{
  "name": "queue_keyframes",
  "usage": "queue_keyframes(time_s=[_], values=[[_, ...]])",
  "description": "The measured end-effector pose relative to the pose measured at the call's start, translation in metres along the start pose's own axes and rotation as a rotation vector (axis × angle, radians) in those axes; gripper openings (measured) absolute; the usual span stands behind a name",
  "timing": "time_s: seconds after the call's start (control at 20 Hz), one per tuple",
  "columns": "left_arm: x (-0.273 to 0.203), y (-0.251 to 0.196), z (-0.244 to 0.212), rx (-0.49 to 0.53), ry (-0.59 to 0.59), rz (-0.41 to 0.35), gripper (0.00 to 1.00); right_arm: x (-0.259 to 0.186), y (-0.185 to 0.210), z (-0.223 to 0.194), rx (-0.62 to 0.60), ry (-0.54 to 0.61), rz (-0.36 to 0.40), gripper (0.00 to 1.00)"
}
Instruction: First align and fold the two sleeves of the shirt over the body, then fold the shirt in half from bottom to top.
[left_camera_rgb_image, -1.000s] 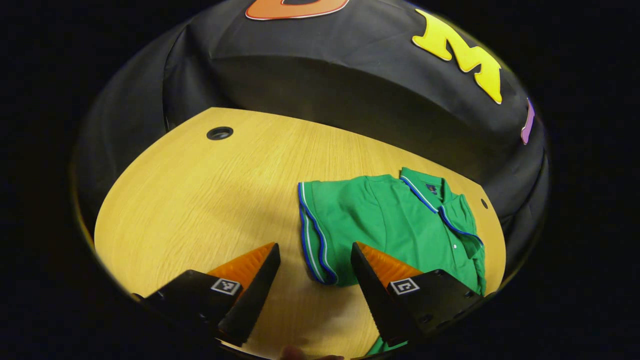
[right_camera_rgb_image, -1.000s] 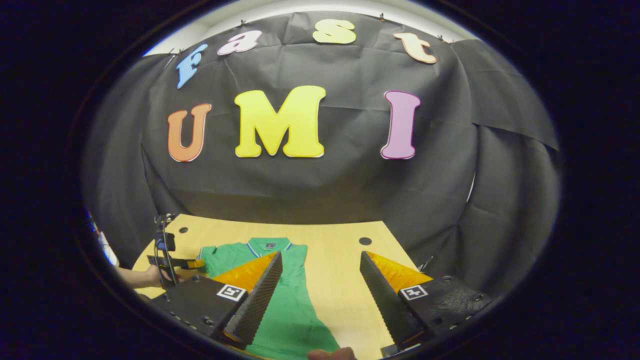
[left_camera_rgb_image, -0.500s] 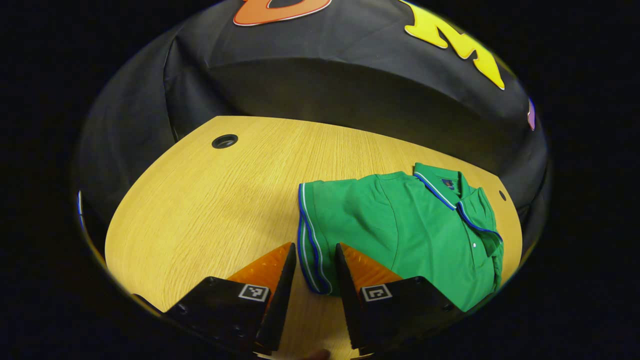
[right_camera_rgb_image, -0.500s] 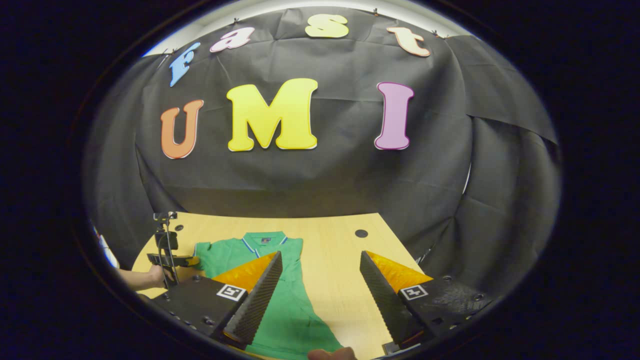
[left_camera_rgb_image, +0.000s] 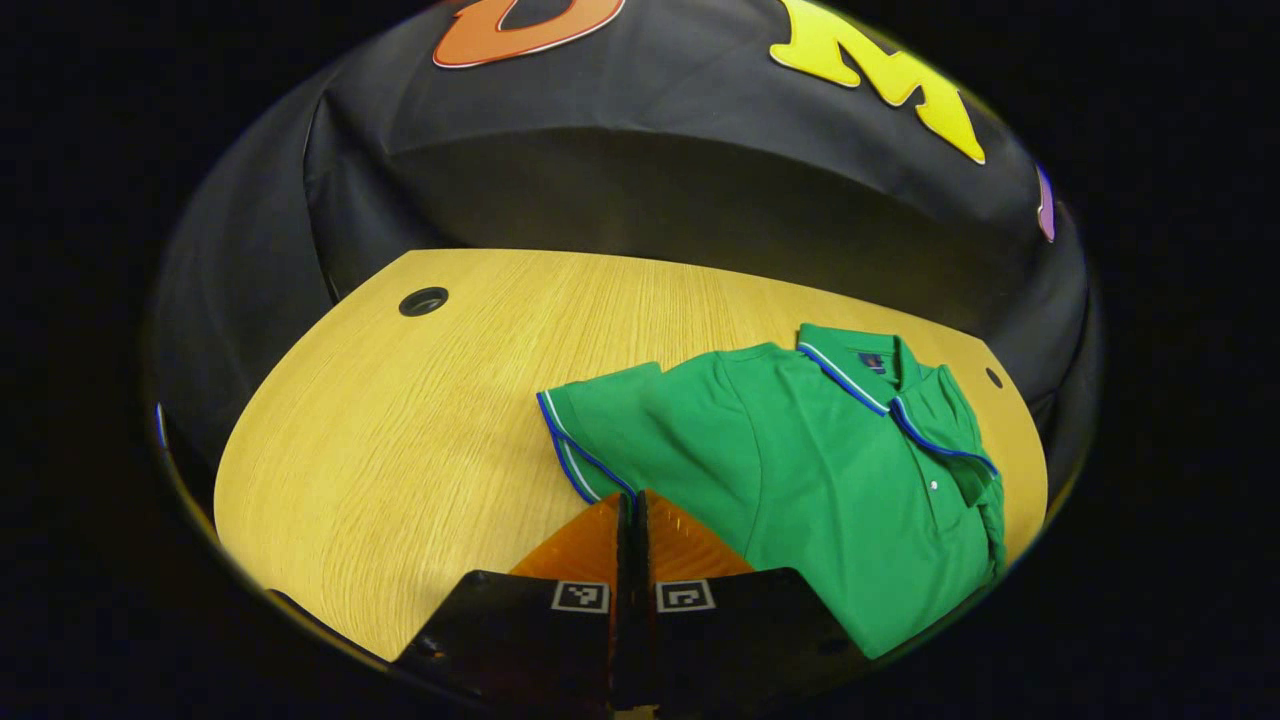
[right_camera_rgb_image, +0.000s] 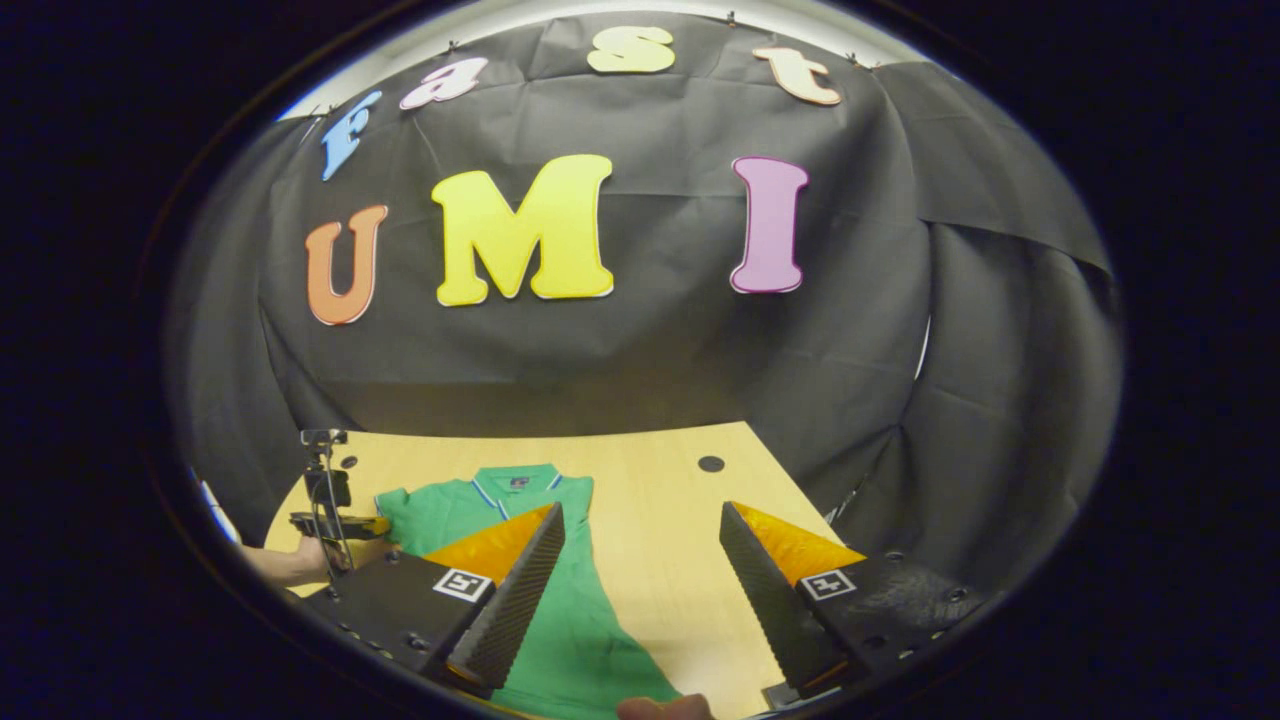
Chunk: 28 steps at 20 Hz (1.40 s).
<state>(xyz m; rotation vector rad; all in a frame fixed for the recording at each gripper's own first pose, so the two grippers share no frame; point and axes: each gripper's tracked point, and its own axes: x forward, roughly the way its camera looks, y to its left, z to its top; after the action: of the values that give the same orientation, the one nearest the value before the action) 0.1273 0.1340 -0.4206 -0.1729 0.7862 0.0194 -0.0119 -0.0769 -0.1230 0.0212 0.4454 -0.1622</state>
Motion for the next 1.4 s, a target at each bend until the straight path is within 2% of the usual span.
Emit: queue_keyframes(time_s=[0.05, 0.1, 0.15, 0.55, 0.75, 0.9, 1.1, 1.2, 1.25, 1.3, 1.4], values=[[-0.004, -0.004, 0.006, -0.004, -0.015, -0.012, 0.03, 0.001, -0.001, 0.001, 0.0, -0.004, 0.0, 0.96], [-0.008, -0.005, 0.012, -0.001, -0.03, -0.022, 0.03, 0.001, 0.0, 0.0, 0.003, -0.004, 0.004, 0.92], [-0.011, -0.008, 0.017, 0.006, -0.043, -0.031, 0.03, 0.002, 0.0, -0.002, 0.011, 0.0, 0.009, 0.96], [-0.036, -0.046, 0.061, 0.021, -0.083, -0.081, 0.03, 0.004, -0.008, -0.001, 0.049, -0.003, 0.033, 0.96], [-0.04, -0.088, 0.075, 0.105, -0.071, -0.097, 0.03, -0.002, -0.027, 0.005, 0.088, -0.024, 0.017, 0.96], [-0.037, -0.131, 0.075, 0.161, -0.05, -0.127, 0.03, -0.012, -0.054, 0.005, 0.116, -0.04, -0.02, 0.96], [-0.018, -0.18, 0.064, 0.204, -0.02, -0.113, 0.04, -0.026, -0.099, -0.011, 0.157, -0.012, -0.097, 0.96], [-0.011, -0.208, 0.051, 0.174, 0.009, -0.147, 0.05, -0.033, -0.121, -0.016, 0.181, -0.002, -0.135, 0.96], [-0.009, -0.223, 0.047, 0.147, 0.018, -0.18, 0.07, -0.035, -0.128, -0.02, 0.189, 0.007, -0.15, 0.92], [-0.008, -0.235, 0.045, 0.127, 0.024, -0.207, 0.09, -0.038, -0.134, -0.025, 0.192, 0.018, -0.16, 0.96], [-0.013, -0.251, 0.046, 0.109, 0.029, -0.231, 0.17, -0.039, -0.136, -0.026, 0.194, 0.029, -0.164, 0.96]])
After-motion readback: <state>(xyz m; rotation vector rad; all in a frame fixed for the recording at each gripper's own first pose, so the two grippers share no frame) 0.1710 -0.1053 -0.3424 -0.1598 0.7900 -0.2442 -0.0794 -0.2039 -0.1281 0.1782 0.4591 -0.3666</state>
